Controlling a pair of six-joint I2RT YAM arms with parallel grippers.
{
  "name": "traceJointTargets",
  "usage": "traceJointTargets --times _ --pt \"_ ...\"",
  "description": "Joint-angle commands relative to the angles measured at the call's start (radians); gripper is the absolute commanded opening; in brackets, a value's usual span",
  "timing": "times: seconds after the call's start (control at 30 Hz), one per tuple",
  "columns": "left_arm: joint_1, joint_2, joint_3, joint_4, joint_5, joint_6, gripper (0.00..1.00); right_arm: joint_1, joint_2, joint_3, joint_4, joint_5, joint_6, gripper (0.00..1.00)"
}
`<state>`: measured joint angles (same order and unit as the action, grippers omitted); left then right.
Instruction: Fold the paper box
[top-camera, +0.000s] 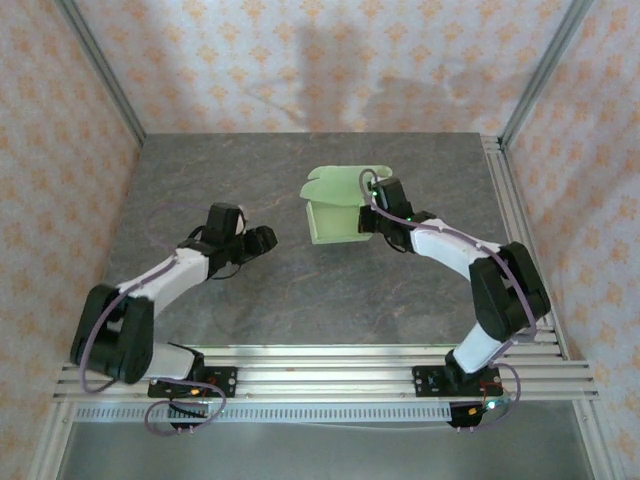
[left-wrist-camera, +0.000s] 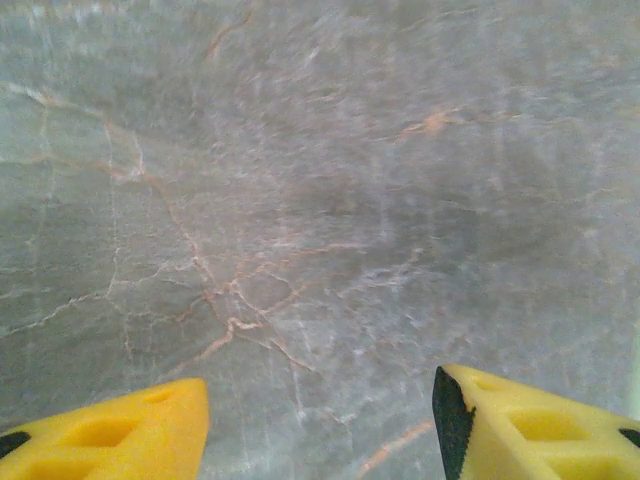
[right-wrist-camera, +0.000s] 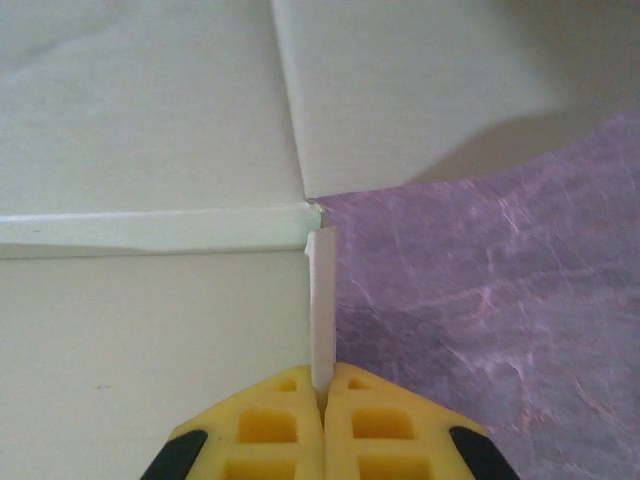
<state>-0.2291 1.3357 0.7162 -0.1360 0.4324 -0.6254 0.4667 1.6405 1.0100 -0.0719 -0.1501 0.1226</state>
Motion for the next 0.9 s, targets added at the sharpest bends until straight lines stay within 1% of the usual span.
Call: traceJointTargets --times 0.0,0.13,0.23,0.3,0.47,0.6,0.67,0.77,0.87 --pt "-0.004 -0.093 0.025 -0.122 -0.062 0.076 0.62 0.014 0.024 -0.020 -0.035 0.124 0.024 0.00" --pt "-0.003 -0.170 0.031 -0.141 -0.075 0.083 0.62 0.067 0.068 -0.015 -0.079 0.274 0.005 0.00" --pt "-0.003 -0.198 0.034 -0.165 -0.080 0.086 0.62 0.097 0.109 -0.008 -0.105 0.353 0.017 0.00" --pt "-0.003 -0.208 0.037 -0.173 -0.082 0.116 0.62 0.107 0.135 -0.007 -0.116 0.365 0.033 0.00" --pt "-0.003 -0.204 0.037 -0.166 -0.079 0.115 0.62 0.125 0.201 0.016 -0.153 0.408 0.050 0.00" --pt "-0.004 -0.188 0.029 -0.124 -0.039 0.097 0.62 0.131 0.244 0.042 -0.182 0.449 0.042 0.00" --pt "-0.005 -0.185 0.028 -0.114 -0.033 0.097 0.62 0.133 0.239 0.050 -0.189 0.454 0.042 0.00" --pt "-0.005 -0.182 0.029 -0.110 -0.037 0.098 0.62 0.133 0.197 0.048 -0.179 0.424 0.048 0.04" --pt "-0.004 -0.166 0.037 -0.103 -0.034 0.097 0.63 0.132 0.131 0.045 -0.154 0.390 0.055 0.13"
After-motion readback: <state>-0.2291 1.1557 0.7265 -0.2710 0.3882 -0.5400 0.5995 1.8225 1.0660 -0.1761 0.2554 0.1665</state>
